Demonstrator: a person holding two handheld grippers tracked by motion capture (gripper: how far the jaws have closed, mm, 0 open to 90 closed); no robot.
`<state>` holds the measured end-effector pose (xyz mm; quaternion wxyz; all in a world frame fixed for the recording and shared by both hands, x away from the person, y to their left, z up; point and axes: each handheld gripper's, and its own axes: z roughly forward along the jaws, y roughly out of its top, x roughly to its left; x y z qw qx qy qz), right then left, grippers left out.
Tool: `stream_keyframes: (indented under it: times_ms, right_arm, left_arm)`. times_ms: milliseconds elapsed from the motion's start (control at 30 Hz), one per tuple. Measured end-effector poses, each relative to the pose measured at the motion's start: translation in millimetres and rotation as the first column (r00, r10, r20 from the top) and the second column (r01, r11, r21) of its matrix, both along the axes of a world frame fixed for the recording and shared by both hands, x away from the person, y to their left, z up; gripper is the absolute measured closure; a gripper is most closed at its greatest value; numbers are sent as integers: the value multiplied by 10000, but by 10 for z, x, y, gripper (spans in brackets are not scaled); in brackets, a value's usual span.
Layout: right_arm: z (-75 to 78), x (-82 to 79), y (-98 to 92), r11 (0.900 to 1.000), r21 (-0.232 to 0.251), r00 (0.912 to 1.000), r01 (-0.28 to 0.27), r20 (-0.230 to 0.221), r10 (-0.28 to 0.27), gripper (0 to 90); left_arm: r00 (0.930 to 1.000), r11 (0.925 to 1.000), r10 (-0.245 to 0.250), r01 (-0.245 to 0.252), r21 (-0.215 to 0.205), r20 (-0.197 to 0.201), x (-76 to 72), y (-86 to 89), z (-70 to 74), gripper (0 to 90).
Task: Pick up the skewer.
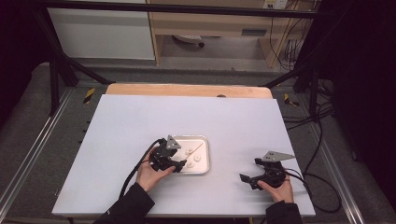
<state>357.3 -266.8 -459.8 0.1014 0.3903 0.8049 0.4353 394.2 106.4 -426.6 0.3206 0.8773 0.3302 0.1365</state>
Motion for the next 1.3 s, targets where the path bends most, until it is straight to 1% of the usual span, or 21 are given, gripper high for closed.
stream_keyframes:
  times_ms: [133, 233, 367, 567, 633, 800, 933, 1100, 1200, 1300]
  right_arm:
    - [2, -1, -1, 10000, 14, 10000, 12, -5, -12, 9]
    - [2, -2, -1, 10000, 17, 10000, 19, 9, -19, 9]
    - [4, -1, -2, 10000, 41, 10000, 11, 7, -11, 9]
    - [3, -2, -1, 10000, 30, 10000, 9, 2, -9, 9]
    - [4, -1, -3, 10000, 39, 10000, -1, 19, 1, 9]
    - [3, -2, -1, 10000, 21, 10000, 1, 5, -1, 9]
    - [4, -2, -2, 10000, 29, 10000, -8, 22, 8, 9]
    - [3, -2, 0, 10000, 35, 10000, -4, 4, 4, 9]
    - [3, -2, 0, 10000, 21, 10000, -13, -10, 13, 9]
    - [3, -2, -1, 10000, 34, 10000, -10, 3, 10, 9]
  left_arm:
    - [9997, 10000, -10, 10, 16, -263, 18, -29, -42, 504]
    - [9994, 10000, -19, 19, -25, -340, 22, -43, -59, 584]
    - [9995, 10000, 33, -35, -47, -326, 12, -54, -72, 677]
    - [9994, 9999, 126, -129, -68, -337, -7, -75, -108, 782]
    - [9994, 9999, 152, -153, -28, -297, -13, -80, -114, 803]
    - [9994, 9995, 295, -297, -112, -195, -30, -86, -128, 852]
    - [9988, 9988, 463, -465, -167, -150, -42, -85, -135, 872]
    - [9980, 9978, 622, -623, -207, -67, -62, -89, -143, 876]
    - [9978, 9971, 660, -661, -369, -48, -66, -80, -153, 882]
    - [9978, 9963, 653, -660, -549, -142, -63, -62, -159, 883]
